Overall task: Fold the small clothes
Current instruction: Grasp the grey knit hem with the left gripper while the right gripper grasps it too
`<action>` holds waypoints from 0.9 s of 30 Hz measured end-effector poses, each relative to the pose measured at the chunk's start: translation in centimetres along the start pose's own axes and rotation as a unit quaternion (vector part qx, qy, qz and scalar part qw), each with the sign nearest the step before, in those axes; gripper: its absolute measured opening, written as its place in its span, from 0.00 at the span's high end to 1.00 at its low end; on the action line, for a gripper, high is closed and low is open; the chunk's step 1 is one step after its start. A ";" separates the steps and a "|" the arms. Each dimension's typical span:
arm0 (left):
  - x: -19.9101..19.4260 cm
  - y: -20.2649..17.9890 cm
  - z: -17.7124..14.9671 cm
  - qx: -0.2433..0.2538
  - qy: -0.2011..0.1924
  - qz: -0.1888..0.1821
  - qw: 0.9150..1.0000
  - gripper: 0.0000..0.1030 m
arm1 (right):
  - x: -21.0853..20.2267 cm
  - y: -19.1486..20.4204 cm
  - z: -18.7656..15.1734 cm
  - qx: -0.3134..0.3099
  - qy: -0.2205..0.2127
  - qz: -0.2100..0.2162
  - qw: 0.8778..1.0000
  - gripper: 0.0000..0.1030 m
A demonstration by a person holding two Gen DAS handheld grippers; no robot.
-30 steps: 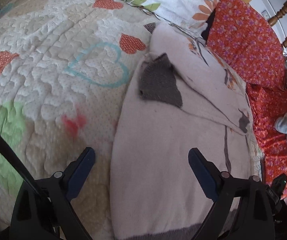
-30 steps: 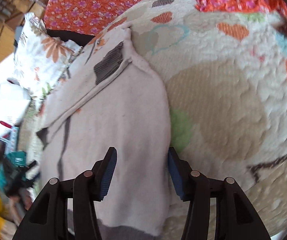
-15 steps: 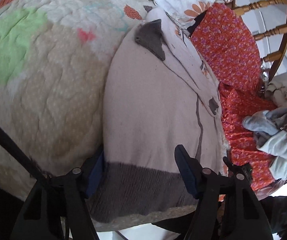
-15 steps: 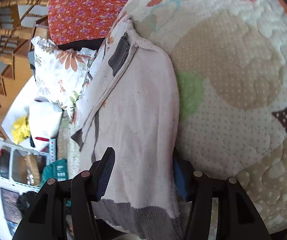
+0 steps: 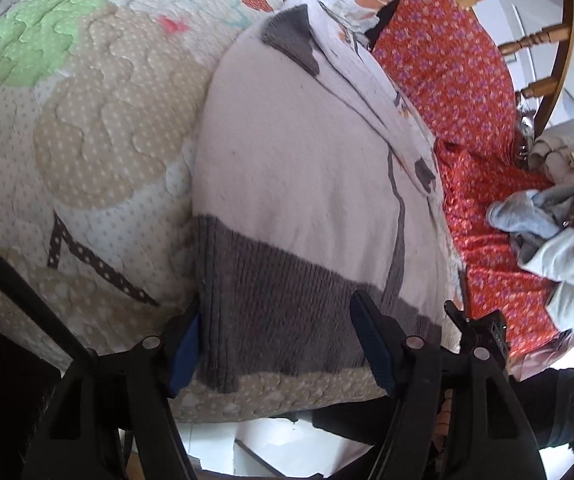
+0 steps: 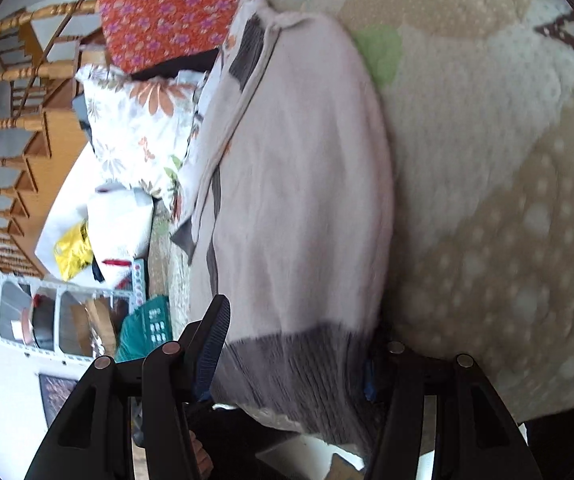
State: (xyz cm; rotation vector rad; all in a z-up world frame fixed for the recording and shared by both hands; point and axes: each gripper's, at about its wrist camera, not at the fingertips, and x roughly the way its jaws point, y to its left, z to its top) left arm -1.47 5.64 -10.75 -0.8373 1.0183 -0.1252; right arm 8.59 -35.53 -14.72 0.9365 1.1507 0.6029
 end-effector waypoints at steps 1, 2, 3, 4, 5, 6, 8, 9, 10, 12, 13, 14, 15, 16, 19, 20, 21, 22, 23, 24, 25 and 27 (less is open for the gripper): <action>0.1 -0.2 -0.1 0.006 -0.002 0.009 1.000 0.38 | 0.0 0.1 -0.3 -0.004 0.001 -0.001 1.000 0.43; 0.1 -0.2 -0.1 0.010 -0.002 0.015 1.000 0.40 | 0.2 0.2 -0.6 -0.005 -0.001 -0.002 1.000 0.43; 0.1 -0.2 -0.1 0.011 -0.002 0.016 1.000 0.41 | 0.1 0.2 -0.7 -0.005 -0.001 -0.002 1.000 0.43; 0.1 -0.2 -0.2 0.011 -0.002 0.015 1.000 0.41 | 0.2 0.2 -0.8 -0.005 -0.001 -0.001 1.000 0.43; 0.2 -0.1 -0.2 0.010 -0.002 0.014 1.000 0.41 | 0.1 0.2 -0.9 -0.006 -0.001 -0.002 1.000 0.44; 0.3 -0.1 -0.1 0.009 -0.001 0.012 1.000 0.41 | 0.1 0.3 -1.2 -0.008 -0.003 -0.007 1.000 0.44; 0.5 0.0 -0.1 0.007 0.000 0.008 1.000 0.36 | -0.1 0.6 -1.6 -0.020 -0.009 -0.022 1.000 0.47; 0.7 0.0 0.0 0.006 0.000 0.002 1.000 0.30 | -0.2 0.6 -1.8 -0.029 -0.010 -0.030 0.999 0.48; 0.8 -0.1 0.1 0.002 -0.001 -0.004 1.000 0.28 | -0.3 0.8 -2.2 -0.038 -0.013 -0.041 0.998 0.50; 0.9 0.0 0.1 -0.006 -0.004 -0.008 1.000 0.26 | -0.2 1.3 -3.0 -0.056 -0.019 -0.061 0.996 0.54; 0.9 0.0 0.2 -0.009 -0.005 -0.008 1.000 0.26 | -0.2 1.5 -3.5 -0.063 -0.023 -0.071 0.995 0.55; 0.8 0.0 0.1 -0.012 -0.007 -0.008 1.000 0.26 | -0.1 1.5 -3.7 -0.065 -0.025 -0.075 0.995 0.56; 0.8 0.0 0.1 -0.014 -0.009 -0.005 1.000 0.30 | -0.1 1.6 -3.9 -0.068 -0.027 -0.080 0.994 0.56; 0.6 0.0 0.1 -0.014 -0.013 0.005 1.000 0.37 | -0.2 1.6 -4.0 -0.071 -0.029 -0.085 0.993 0.59; 0.2 0.3 0.8 -0.005 -0.020 0.049 0.999 0.93 | 0.0 1.7 -3.8 -0.082 -0.026 -0.122 0.989 0.81; -0.1 0.6 1.3 -0.013 -0.020 0.039 0.999 0.93 | 0.1 1.8 -3.5 -0.084 -0.024 -0.129 0.988 0.87; -0.5 0.6 1.6 -0.020 -0.025 0.034 0.999 0.94 | 0.1 1.9 -3.3 -0.083 -0.022 -0.128 0.988 0.88; -1.3 0.2 1.9 -0.012 -0.038 0.039 0.998 0.94 | 0.1 2.2 -3.1 -0.084 -0.023 -0.130 0.988 0.89; -2.0 -0.3 2.0 -0.001 -0.050 0.043 0.998 0.94 | 0.0 2.4 -3.1 -0.088 -0.025 -0.131 0.987 0.89; -2.6 -0.8 2.0 0.007 -0.060 0.044 0.997 0.94 | -0.2 2.6 -3.1 -0.093 -0.027 -0.129 0.987 0.89; -3.5 -1.4 1.9 0.015 -0.069 0.040 0.997 0.94 | -0.5 3.0 -3.2 -0.099 -0.027 -0.122 0.987 0.90; -5.0 -2.5 1.1 0.030 -0.082 0.030 0.996 0.94 | -1.1 3.6 -3.7 -0.110 -0.023 -0.108 0.988 0.90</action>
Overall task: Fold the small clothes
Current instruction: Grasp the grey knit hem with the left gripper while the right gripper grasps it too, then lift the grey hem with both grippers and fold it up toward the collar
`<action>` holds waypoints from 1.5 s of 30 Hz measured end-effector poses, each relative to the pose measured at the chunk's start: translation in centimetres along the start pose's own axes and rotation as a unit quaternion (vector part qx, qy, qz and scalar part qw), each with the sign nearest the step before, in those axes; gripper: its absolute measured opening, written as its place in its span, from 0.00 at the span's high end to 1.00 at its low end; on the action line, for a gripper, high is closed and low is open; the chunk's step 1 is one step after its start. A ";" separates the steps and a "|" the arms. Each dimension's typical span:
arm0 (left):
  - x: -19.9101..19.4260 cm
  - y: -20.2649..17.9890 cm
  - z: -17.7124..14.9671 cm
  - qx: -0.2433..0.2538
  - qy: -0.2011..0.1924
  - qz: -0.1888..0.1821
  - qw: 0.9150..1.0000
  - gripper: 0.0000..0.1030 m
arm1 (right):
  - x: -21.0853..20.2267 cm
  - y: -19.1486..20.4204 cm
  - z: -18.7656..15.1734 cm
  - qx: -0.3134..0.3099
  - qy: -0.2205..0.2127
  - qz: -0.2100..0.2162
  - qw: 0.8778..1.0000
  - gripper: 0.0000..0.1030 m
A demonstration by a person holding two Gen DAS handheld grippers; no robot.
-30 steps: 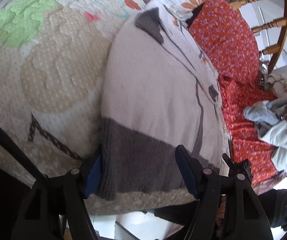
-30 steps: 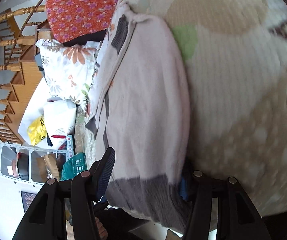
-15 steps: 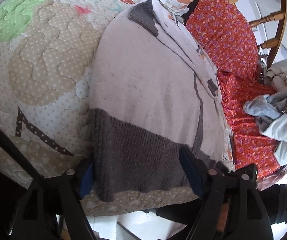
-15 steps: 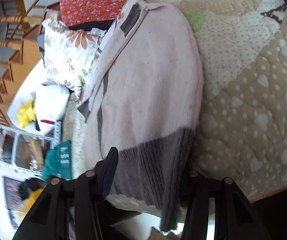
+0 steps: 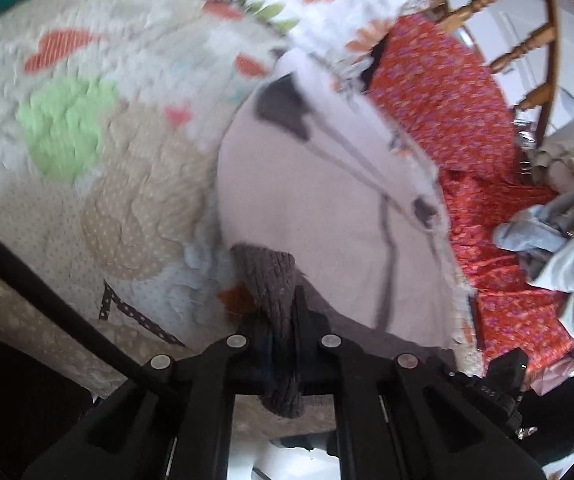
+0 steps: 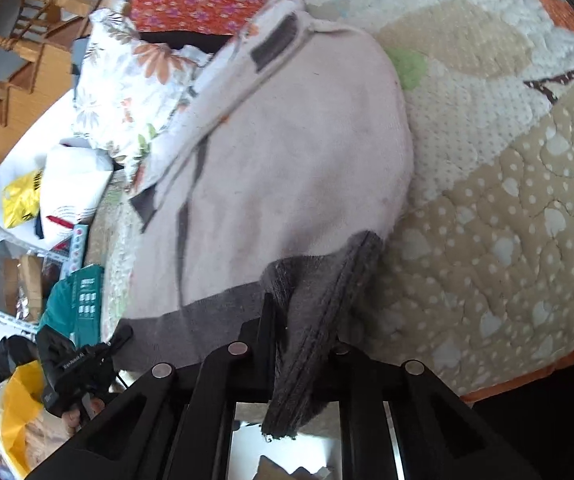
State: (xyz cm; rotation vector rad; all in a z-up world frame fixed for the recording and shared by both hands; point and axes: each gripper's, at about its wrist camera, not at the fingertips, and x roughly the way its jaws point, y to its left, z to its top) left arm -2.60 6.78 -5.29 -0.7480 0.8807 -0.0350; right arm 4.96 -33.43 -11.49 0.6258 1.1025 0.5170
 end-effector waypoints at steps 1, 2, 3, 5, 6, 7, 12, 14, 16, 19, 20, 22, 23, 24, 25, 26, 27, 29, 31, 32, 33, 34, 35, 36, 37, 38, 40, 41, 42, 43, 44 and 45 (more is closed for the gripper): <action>-0.8 -0.7 -0.4 0.011 -0.006 -0.002 1.000 0.94 | -0.4 0.1 -0.3 -0.007 0.004 0.009 1.000 0.90; -1.7 -1.4 -1.0 0.023 -0.011 -0.005 1.000 0.94 | -0.7 0.4 -0.6 -0.012 0.008 0.017 1.000 0.90; -2.5 -1.9 -1.6 0.031 -0.015 -0.008 0.999 0.95 | -1.1 0.6 -0.9 -0.017 0.013 0.024 0.999 0.90; -4.5 -2.8 -2.9 0.046 -0.026 -0.017 0.998 0.95 | -2.0 0.8 -1.8 -0.025 0.024 0.045 0.998 0.91; -5.3 -3.0 -3.5 0.052 -0.031 -0.020 0.998 0.95 | -2.5 0.9 -2.5 -0.027 0.029 0.055 0.998 0.91; -6.0 -3.4 -4.3 0.058 -0.036 -0.022 0.997 0.95 | -2.9 0.8 -3.1 -0.029 0.034 0.062 0.997 0.91; -6.5 -2.9 -6.0 0.071 -0.038 0.009 0.997 0.95 | -4.1 0.6 -5.0 -0.049 0.042 0.051 0.997 0.91; -6.1 -2.2 -5.2 0.060 -0.034 0.016 0.998 0.95 | -4.5 0.7 -4.4 -0.051 0.038 0.052 0.997 0.91; -5.9 -2.2 -3.7 0.052 -0.036 0.013 0.998 0.95 | -4.9 1.3 -3.1 -0.056 0.032 0.060 0.996 0.91; -4.8 -3.2 0.0 0.062 -0.053 0.021 0.996 0.94 | -5.1 3.8 -0.4 -0.084 0.025 0.056 0.995 0.90; -4.1 -3.6 1.5 0.066 -0.060 0.028 0.996 0.94 | -5.1 4.7 0.9 -0.097 0.020 0.053 0.994 0.90; -2.2 -4.2 4.8 0.069 -0.068 0.039 0.995 0.94 | -4.6 7.0 4.4 -0.120 0.003 0.040 0.992 0.90; -1.0 -4.4 6.7 0.067 -0.070 0.043 0.994 0.94 | -4.3 7.8 5.9 -0.126 -0.004 0.036 0.991 0.90; 0.1 -4.4 8.2 0.065 -0.072 0.050 0.994 0.94 | -3.8 8.5 7.5 -0.129 -0.010 0.032 0.991 0.90; 1.7 -4.4 10.2 0.060 -0.073 0.061 0.994 0.94 | -2.9 9.2 9.7 -0.125 -0.018 0.027 0.992 0.90; 2.7 -4.4 11.6 0.055 -0.073 0.068 0.994 0.94 | -2.2 9.6 11.2 -0.122 -0.023 0.023 0.992 0.90; 3.8 -4.5 12.8 0.050 -0.072 0.071 0.994 0.94 | -1.5 9.9 12.7 -0.119 -0.028 0.016 0.992 0.90; 6.5 -4.4 15.4 0.037 -0.064 0.083 0.994 0.94 | 0.7 10.2 16.0 -0.107 -0.033 -0.004 0.994 0.90; 8.9 -4.4 17.3 0.035 -0.053 0.094 0.994 0.94 | 3.1 10.1 18.2 -0.090 -0.031 -0.022 0.995 0.90; 10.0 -4.6 18.1 0.038 -0.049 0.100 0.993 0.94 | 4.6 9.7 19.4 -0.081 -0.029 -0.035 0.996 0.90; 10.9 -4.7 18.7 0.042 -0.047 0.106 0.992 0.94 | 5.4 9.5 20.0 -0.076 -0.027 -0.041 0.996 0.90; 11.9 -4.9 19.3 0.047 -0.043 0.111 0.992 0.94 | 6.8 9.2 20.8 -0.068 -0.023 -0.053 0.996 0.90; 12.9 -5.1 19.9 0.049 -0.040 0.113 0.992 0.94 | 7.5 8.7 21.2 -0.063 -0.019 -0.061 0.996 0.90; 13.7 -5.2 20.3 0.050 -0.036 0.113 0.992 0.93 | 8.5 8.2 21.8 -0.056 -0.013 -0.069 0.996 0.90; 14.5 -5.3 20.8 0.049 -0.034 0.114 0.992 0.93 | 9.0 7.6 22.2 -0.053 -0.010 -0.072 0.996 0.90; 15.2 -5.3 21.1 0.049 -0.034 0.114 0.992 0.91 | 9.7 7.0 22.9 -0.046 -0.006 -0.075 0.996 0.90; 15.8 -5.4 22.0 0.039 -0.043 0.108 0.992 0.84 | 10.5 5.6 24.3 -0.023 -0.015 -0.057 0.998 0.87; 15.7 -5.3 22.3 0.030 -0.049 0.102 0.993 0.70 | 10.6 4.9 25.0 -0.011 -0.024 -0.046 0.999 0.82; 15.2 -5.1 22.8 0.012 -0.065 0.090 0.994 0.51 | 10.3 4.2 25.9 0.001 -0.045 -0.043 0.998 0.77; 14.5 -4.9 23.2 -0.008 -0.086 0.082 0.993 0.41 | 10.1 3.9 26.3 0.006 -0.060 -0.048 0.997 0.64; 14.1 -4.7 23.6 -0.022 -0.100 0.080 0.991 0.27 | 9.5 3.6 27.0 0.010 -0.083 -0.057 0.995 0.49; 13.5 -4.4 23.7 -0.037 -0.114 0.080 0.990 0.24 | 9.0 3.1 27.6 0.014 -0.102 -0.069 0.992 0.43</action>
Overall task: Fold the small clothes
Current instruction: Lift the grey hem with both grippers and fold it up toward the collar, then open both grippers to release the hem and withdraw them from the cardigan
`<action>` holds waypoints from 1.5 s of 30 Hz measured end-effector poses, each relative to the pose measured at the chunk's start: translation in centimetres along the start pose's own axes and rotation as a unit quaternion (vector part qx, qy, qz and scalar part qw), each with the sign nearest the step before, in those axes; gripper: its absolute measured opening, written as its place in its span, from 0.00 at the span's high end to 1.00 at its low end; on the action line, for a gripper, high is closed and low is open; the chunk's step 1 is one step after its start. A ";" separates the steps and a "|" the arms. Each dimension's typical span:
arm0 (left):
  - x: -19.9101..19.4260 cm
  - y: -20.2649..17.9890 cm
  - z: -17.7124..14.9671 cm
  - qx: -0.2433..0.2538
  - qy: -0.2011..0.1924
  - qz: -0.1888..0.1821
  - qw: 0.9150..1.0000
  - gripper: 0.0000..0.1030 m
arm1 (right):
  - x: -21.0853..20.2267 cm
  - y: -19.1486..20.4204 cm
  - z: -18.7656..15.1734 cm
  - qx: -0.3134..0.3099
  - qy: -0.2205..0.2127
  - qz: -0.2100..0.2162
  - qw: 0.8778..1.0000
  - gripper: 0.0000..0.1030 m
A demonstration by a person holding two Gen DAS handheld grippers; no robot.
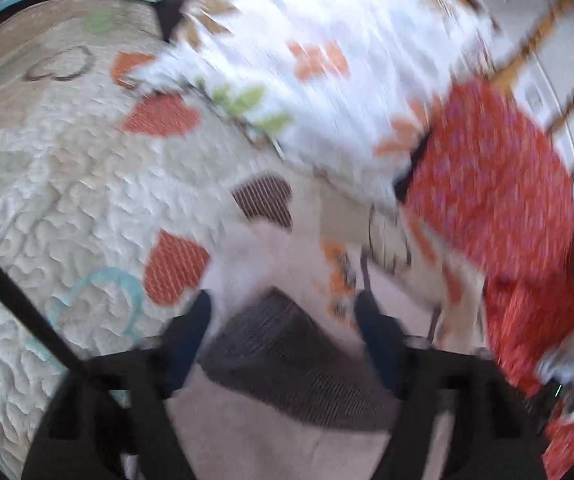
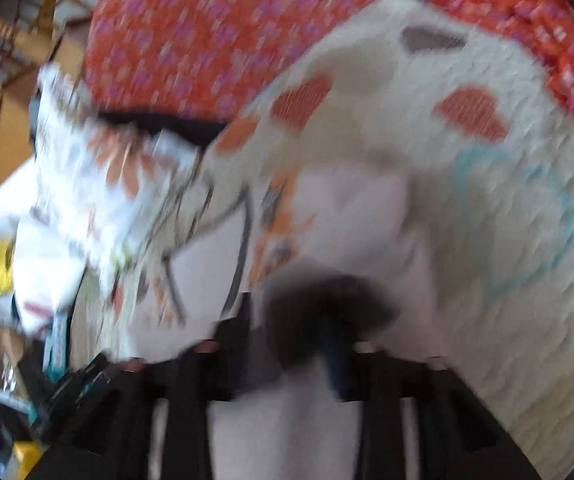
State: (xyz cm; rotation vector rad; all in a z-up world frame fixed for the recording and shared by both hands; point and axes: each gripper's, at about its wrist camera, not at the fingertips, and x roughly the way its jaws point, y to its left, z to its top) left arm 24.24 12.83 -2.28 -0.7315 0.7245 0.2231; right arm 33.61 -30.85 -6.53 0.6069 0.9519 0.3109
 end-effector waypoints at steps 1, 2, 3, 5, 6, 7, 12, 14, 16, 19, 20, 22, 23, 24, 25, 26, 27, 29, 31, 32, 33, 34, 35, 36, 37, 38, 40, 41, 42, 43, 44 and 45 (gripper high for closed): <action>-0.3 0.4 0.3 -0.015 0.000 0.001 1.000 0.24 | -0.2 -0.2 0.4 0.004 -0.007 -0.011 1.000 0.40; -0.2 0.5 0.4 -0.020 0.008 -0.003 1.000 0.24 | -0.3 -0.5 0.7 0.007 -0.009 -0.014 1.000 0.40; -0.1 0.6 0.4 -0.023 0.018 -0.009 1.000 0.24 | -0.4 -0.6 1.0 0.009 -0.010 -0.014 1.000 0.40; -0.2 0.5 0.3 -0.019 0.025 -0.003 0.999 0.24 | -0.9 -0.5 1.2 -0.003 -0.013 -0.023 1.000 0.40; -0.2 0.3 0.0 -0.011 0.028 0.003 1.000 0.24 | -1.0 -0.2 1.1 -0.012 -0.014 -0.028 0.999 0.40; -0.3 0.1 -0.2 -0.002 0.030 0.005 1.000 0.24 | -1.1 0.1 1.0 -0.022 -0.013 -0.031 0.999 0.40; -1.2 -0.4 -1.9 0.044 0.043 0.026 0.998 0.24 | 0.0 1.9 -0.7 -0.106 0.019 -0.075 0.991 0.40; -1.7 0.3 -2.5 0.050 0.049 0.040 0.997 0.24 | 0.9 1.9 -1.5 -0.131 0.032 -0.101 0.986 0.40; -2.1 1.2 -3.0 0.051 0.062 0.045 0.996 0.24 | 1.7 1.6 -2.4 -0.152 0.053 -0.131 0.978 0.40; -2.4 1.9 -3.5 0.062 0.073 0.052 0.994 0.24 | 1.2 0.9 -3.0 -0.155 0.063 -0.134 0.977 0.77; -2.5 2.0 -3.8 0.074 0.078 0.060 0.992 0.24 | 0.5 0.3 -2.8 -0.133 0.067 -0.111 0.983 0.91; -2.6 2.1 -4.3 0.098 0.084 0.078 0.989 0.24 | -1.0 -1.4 -2.3 -0.091 0.060 -0.090 0.990 0.92; -2.6 2.1 -4.7 0.109 0.087 0.084 0.987 0.24 | -1.4 -1.9 -2.1 -0.086 0.058 -0.095 0.990 0.93; -2.6 2.1 -5.0 0.118 0.092 0.087 0.985 0.24 | -1.9 -2.8 -2.1 -0.082 0.056 -0.108 0.989 0.94; -2.5 2.1 -5.3 0.128 0.099 0.090 0.983 0.24 | -2.4 -3.5 -2.2 -0.081 0.056 -0.123 0.988 0.94; -2.4 2.2 -5.5 0.134 0.106 0.094 0.981 0.24 | -2.6 -4.0 -2.3 -0.080 0.058 -0.131 0.987 0.95; -2.2 2.4 -5.8 0.139 0.115 0.097 0.979 0.24 | -3.0 -4.5 -2.4 -0.083 0.056 -0.154 0.983 0.98; -1.7 2.6 -6.3 0.146 0.134 0.103 0.975 0.24 | -3.9 -5.2 -2.7 -0.090 0.049 -0.198 0.975 0.98; -1.0 2.9 -6.9 0.157 0.154 0.116 0.969 0.24 | -5.3 -6.7 -2.6 -0.053 0.046 -0.169 0.983 0.98; -0.5 3.2 -7.3 0.166 0.163 0.130 0.964 0.24 | -6.0 -7.1 -2.6 -0.040 0.044 -0.147 0.987 0.98; -0.1 3.4 -7.6 0.180 0.170 0.147 0.958 0.29 | -6.6 -7.1 -2.6 -0.033 0.041 -0.130 0.990 0.97; 0.1 3.5 -7.9 0.192 0.170 0.162 0.953 0.31 | -7.4 -6.8 -2.7 -0.035 0.034 -0.116 0.992 0.92; 0.1 3.6 -8.1 0.203 0.165 0.169 0.950 0.31 | -7.8 -6.4 -2.8 -0.043 0.029 -0.113 0.992 0.86; 0.0 3.6 -8.2 0.209 0.160 0.171 0.949 0.31 | -8.0 -5.9 -3.0 -0.052 0.026 -0.114 0.992 0.83; -0.3 3.7 -8.3 0.212 0.154 0.176 0.949 0.31 | -8.1 -5.3 -3.3 -0.063 0.026 -0.114 0.991 0.79; -0.5 3.7 -8.3 0.212 0.149 0.179 0.949 0.31 | -8.1 -4.8 -3.7 -0.071 0.031 -0.110 0.991 0.75; -1.0 3.8 -8.5 0.209 0.140 0.180 0.951 0.35 | -7.6 -4.1 -4.3 -0.078 0.049 -0.107 0.990 0.65; -1.4 3.8 -8.5 0.209 0.135 0.178 0.952 0.39 | -7.1 -3.7 -4.8 -0.081 0.062 -0.108 0.989 0.57; -1.9 3.8 -8.6 0.211 0.129 0.181 0.952 0.42 | -6.6 -3.5 -5.3 -0.084 0.077 -0.112 0.987 0.53; -2.2 3.8 -8.8 0.214 0.123 0.186 0.951 0.44 | -6.1 -3.4 -5.7 -0.087 0.085 -0.119 0.985 0.52; -2.7 3.7 -8.9 0.219 0.111 0.197 0.949 0.44 | -6.0 -3.3 -6.1 -0.093 0.089 -0.130 0.983 0.52; -2.9 3.7 -8.9 0.225 0.102 0.208 0.947 0.44 | -5.8 -3.4 -6.3 -0.099 0.089 -0.148 0.980 0.52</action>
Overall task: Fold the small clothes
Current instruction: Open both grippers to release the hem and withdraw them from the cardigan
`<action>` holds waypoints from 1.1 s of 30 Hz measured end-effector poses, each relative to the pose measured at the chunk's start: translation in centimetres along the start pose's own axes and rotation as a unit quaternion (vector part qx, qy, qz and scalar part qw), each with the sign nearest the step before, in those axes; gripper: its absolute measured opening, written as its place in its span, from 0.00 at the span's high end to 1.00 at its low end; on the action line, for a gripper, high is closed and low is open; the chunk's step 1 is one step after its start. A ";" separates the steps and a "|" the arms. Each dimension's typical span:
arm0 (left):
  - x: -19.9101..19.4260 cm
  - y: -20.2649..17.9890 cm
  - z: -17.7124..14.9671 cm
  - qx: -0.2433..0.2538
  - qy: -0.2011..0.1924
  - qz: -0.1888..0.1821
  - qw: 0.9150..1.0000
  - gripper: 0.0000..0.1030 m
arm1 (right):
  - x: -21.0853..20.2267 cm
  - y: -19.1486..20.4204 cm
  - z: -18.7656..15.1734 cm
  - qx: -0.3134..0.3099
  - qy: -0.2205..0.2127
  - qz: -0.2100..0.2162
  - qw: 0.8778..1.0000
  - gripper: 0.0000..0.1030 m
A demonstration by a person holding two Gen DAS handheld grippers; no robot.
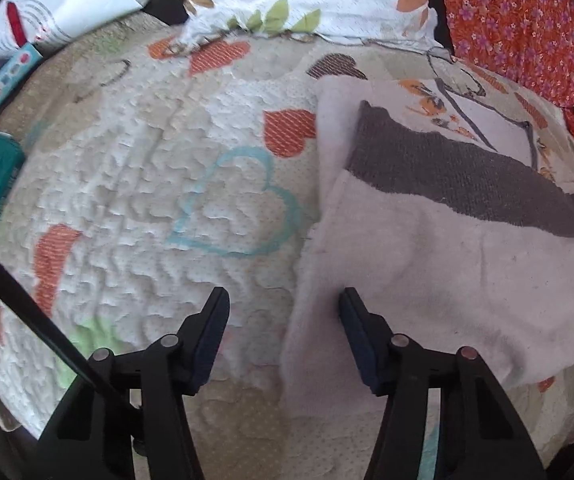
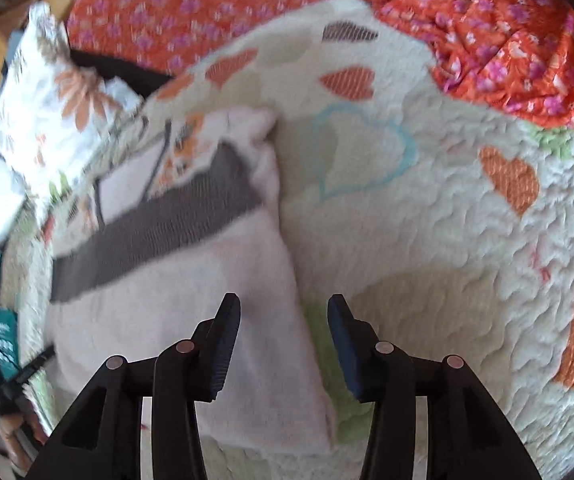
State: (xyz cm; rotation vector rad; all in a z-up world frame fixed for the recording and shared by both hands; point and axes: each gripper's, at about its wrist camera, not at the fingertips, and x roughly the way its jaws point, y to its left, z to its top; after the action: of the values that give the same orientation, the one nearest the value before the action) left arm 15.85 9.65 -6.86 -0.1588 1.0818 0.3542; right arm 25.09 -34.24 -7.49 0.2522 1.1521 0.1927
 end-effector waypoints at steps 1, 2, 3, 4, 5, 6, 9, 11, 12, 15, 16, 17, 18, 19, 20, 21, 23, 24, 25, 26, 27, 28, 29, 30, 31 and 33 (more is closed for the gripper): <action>-0.2 0.3 -0.2 0.001 -0.006 0.016 1.000 0.44 | 0.3 0.0 -0.3 -0.005 0.002 -0.033 0.999 0.52; -0.2 0.6 -0.3 -0.001 -0.007 0.024 1.000 0.44 | 0.4 -0.1 -0.4 -0.007 0.005 -0.056 0.998 0.51; -0.2 1.2 -0.4 -0.008 -0.005 0.023 1.000 0.44 | 0.5 -0.4 -0.5 -0.006 0.008 -0.073 0.997 0.50; -0.2 1.8 -0.5 -0.021 -0.003 0.014 1.000 0.44 | 0.4 -1.0 -0.6 0.005 0.007 -0.083 0.996 0.46; -0.4 2.5 -0.7 -0.036 -0.003 0.002 0.999 0.44 | 0.0 -1.4 -0.6 0.016 0.003 -0.082 0.996 0.46; -0.7 3.0 -0.8 -0.050 -0.007 -0.009 0.999 0.44 | -0.5 -1.7 -0.7 0.027 -0.003 -0.077 0.997 0.46; -2.6 4.3 -1.2 -0.081 -0.038 -0.026 0.996 0.44 | -2.8 -1.8 -1.0 0.043 -0.042 -0.062 0.996 0.45; -4.1 4.9 -1.6 -0.101 -0.061 -0.044 0.992 0.44 | -4.1 -1.2 -1.5 0.041 -0.071 -0.049 0.995 0.43; -4.3 5.0 -1.6 -0.105 -0.068 -0.050 0.991 0.42 | -4.5 -0.9 -1.8 0.040 -0.080 -0.043 0.995 0.43; -4.8 5.1 -2.0 -0.115 -0.080 -0.053 0.989 0.39 | -5.4 0.5 -2.7 0.023 -0.107 -0.022 0.994 0.42; -4.7 5.0 -2.0 -0.118 -0.077 -0.059 0.988 0.39 | -5.5 1.0 -2.8 0.012 -0.115 -0.022 0.993 0.42; -4.4 4.8 -1.8 -0.119 -0.073 -0.069 0.988 0.39 | -5.5 1.5 -3.1 0.001 -0.122 -0.025 0.992 0.42; -4.1 4.5 -1.7 -0.119 -0.068 -0.073 0.988 0.39 | -5.5 2.1 -3.2 -0.011 -0.128 -0.031 0.991 0.42; -3.7 4.2 -1.6 -0.117 -0.062 -0.075 0.988 0.39 | -5.7 2.8 -3.5 -0.027 -0.133 -0.036 0.990 0.42; -3.4 3.9 -1.6 -0.116 -0.058 -0.077 0.989 0.39 | -5.5 3.4 -3.4 -0.037 -0.135 -0.035 0.990 0.42; -3.3 3.6 -1.6 -0.115 -0.057 -0.080 0.989 0.39 | -5.5 4.0 -3.5 -0.047 -0.136 -0.031 0.989 0.42; -3.0 3.0 -1.5 -0.111 -0.053 -0.085 0.989 0.39 | -5.3 4.5 -3.6 -0.058 -0.136 -0.026 0.989 0.42; -2.9 2.6 -1.5 -0.109 -0.051 -0.087 0.989 0.39 | -5.1 4.9 -3.7 -0.063 -0.134 -0.023 0.989 0.42; -2.8 2.3 -1.5 -0.106 -0.050 -0.089 0.989 0.38 | -4.8 5.3 -3.7 -0.068 -0.130 -0.020 0.989 0.42; -2.7 2.0 -1.5 -0.105 -0.048 -0.091 0.989 0.38 | -4.4 5.7 -3.7 -0.073 -0.125 -0.018 0.989 0.42; -2.6 1.8 -1.5 -0.102 -0.047 -0.092 0.989 0.37 | -4.0 6.0 -3.6 -0.077 -0.120 -0.016 0.990 0.42; -2.4 1.5 -1.6 -0.098 -0.043 -0.092 0.990 0.37 | -3.6 6.5 -3.6 -0.082 -0.114 -0.015 0.990 0.42; -2.2 1.2 -1.6 -0.095 -0.040 -0.093 0.990 0.37 | -3.2 6.7 -3.6 -0.086 -0.111 -0.013 0.990 0.42; -2.0 1.0 -1.6 -0.092 -0.037 -0.093 0.991 0.37 | -2.9 7.0 -3.6 -0.090 -0.106 -0.013 0.990 0.42; -1.7 0.7 -1.6 -0.086 -0.031 -0.094 0.991 0.37 | -2.5 7.2 -3.7 -0.095 -0.099 -0.013 0.990 0.42; -1.1 0.3 -1.7 -0.080 -0.022 -0.095 0.992 0.37 | -1.8 7.7 -3.8 -0.104 -0.088 -0.016 0.990 0.42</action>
State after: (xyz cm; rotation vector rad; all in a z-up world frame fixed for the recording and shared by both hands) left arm 13.83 9.17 -6.63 -0.3916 0.9848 0.2721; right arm 20.70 -27.05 -5.16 0.0634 0.9515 0.2555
